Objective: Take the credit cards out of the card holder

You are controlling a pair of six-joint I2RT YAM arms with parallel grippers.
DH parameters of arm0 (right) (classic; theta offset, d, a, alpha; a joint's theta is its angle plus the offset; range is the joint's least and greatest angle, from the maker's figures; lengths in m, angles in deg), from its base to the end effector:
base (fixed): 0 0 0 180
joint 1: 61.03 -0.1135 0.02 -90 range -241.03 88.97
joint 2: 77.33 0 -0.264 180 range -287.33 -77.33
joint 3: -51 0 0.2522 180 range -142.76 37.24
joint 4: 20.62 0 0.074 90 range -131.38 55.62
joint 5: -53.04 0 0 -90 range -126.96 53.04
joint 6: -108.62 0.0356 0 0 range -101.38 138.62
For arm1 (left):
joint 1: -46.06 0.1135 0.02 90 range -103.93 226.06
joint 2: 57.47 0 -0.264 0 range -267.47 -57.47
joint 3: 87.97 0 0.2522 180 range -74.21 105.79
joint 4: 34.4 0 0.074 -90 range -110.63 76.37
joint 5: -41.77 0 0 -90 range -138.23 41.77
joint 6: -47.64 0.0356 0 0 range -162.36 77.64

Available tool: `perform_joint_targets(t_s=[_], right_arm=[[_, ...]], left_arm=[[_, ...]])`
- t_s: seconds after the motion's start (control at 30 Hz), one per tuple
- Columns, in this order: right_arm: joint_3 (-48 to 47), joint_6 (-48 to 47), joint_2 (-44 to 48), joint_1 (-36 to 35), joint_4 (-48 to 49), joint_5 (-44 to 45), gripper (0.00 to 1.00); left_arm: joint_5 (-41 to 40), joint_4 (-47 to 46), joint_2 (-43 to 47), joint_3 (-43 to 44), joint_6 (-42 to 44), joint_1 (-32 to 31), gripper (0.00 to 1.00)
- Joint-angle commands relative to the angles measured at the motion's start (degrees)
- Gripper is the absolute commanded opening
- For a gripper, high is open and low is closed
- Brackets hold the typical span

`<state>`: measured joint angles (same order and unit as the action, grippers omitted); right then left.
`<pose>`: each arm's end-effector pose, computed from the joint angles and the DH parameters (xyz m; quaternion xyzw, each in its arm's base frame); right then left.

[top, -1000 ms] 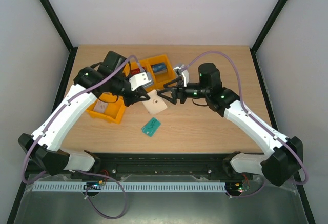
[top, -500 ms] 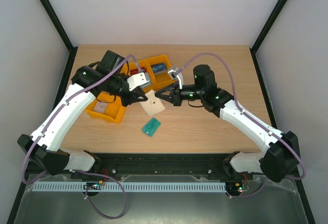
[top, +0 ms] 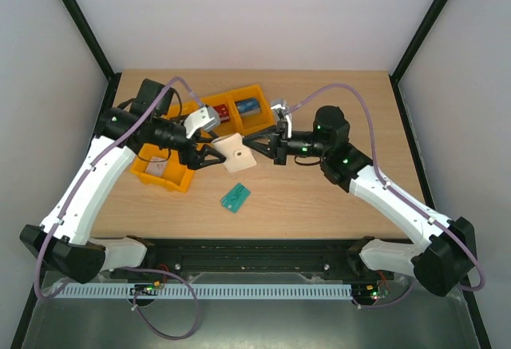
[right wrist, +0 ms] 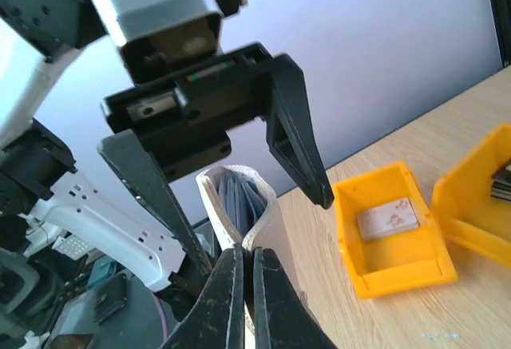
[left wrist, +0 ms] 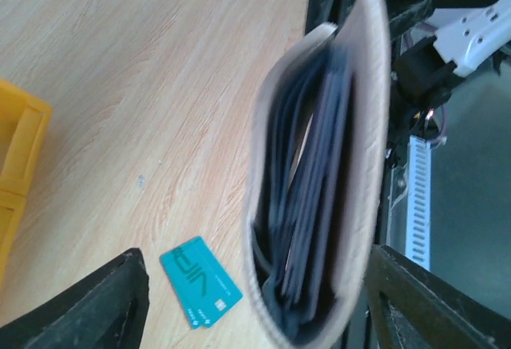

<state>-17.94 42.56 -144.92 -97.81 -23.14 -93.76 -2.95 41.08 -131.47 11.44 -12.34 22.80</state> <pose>0.1944 0.1825 0.3616 -0.4010 0.5872 0.6043 0.3595 0.2092 -0.1175 0.3995 0.5064 0.7165 -0.3426 0.3359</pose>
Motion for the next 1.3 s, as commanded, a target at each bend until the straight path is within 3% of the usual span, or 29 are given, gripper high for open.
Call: perform_joint_targets(t_s=[0.0,0.17,0.23,0.37,0.4,0.53,0.63,0.67,0.77,0.83,1.0,1.13,1.27], right_arm=[[1.35,6.23,1.14,-0.36,11.89,-0.62,0.02],[2.94,11.44,0.38,-0.38,18.76,-1.43,0.02],[3.06,11.83,0.27,-0.40,18.90,-1.47,0.02],[3.44,11.32,0.36,-0.39,18.02,-0.55,0.02],[3.25,10.85,0.36,-0.39,17.00,0.00,0.02],[1.31,6.29,0.18,-0.32,8.27,4.65,0.03],[-0.76,2.15,0.10,-0.40,-2.36,17.48,0.30],[-2.00,1.21,-0.41,-0.40,-6.71,23.99,0.35],[-7.82,-0.46,-3.87,-0.53,-21.68,43.93,0.30],[-11.45,-1.01,-5.64,-1.36,-29.66,52.10,0.29],[-13.04,-5.90,-3.91,-13.07,-28.77,64.82,0.32],[-12.52,-8.36,-4.86,-20.18,-23.23,62.17,0.34],[-15.19,-8.52,-9.46,-22.04,-21.29,61.76,0.35]], left_arm=[[7.14,-4.02,1.87,-3.85,-1.97,2.66,0.76],[12.76,-7.74,0.54,-5.05,-6.05,2.95,0.67],[14.21,-7.83,0.35,-5.05,-5.91,2.96,0.51],[15.25,-7.11,0.93,-5.43,-4.75,2.96,0.07],[15.36,-6.86,1.18,-5.56,-4.42,2.96,0.03],[15.72,-7.55,1.87,-6.49,-5.55,3.86,0.02],[11.30,-12.00,2.31,-7.94,-11.26,4.81,0.02],[7.48,-13.81,2.47,-8.65,-13.59,4.95,0.02],[-2.58,-18.35,2.46,-10.79,-18.80,5.21,0.02],[-8.30,-20.60,2.32,-11.87,-20.61,5.19,0.02],[-12.71,-22.05,1.80,-12.47,-21.84,5.17,0.02],[-12.38,-21.92,1.71,-12.51,-21.81,5.17,0.02],[-11.41,-21.81,1.62,-12.63,-21.66,5.22,0.02]])
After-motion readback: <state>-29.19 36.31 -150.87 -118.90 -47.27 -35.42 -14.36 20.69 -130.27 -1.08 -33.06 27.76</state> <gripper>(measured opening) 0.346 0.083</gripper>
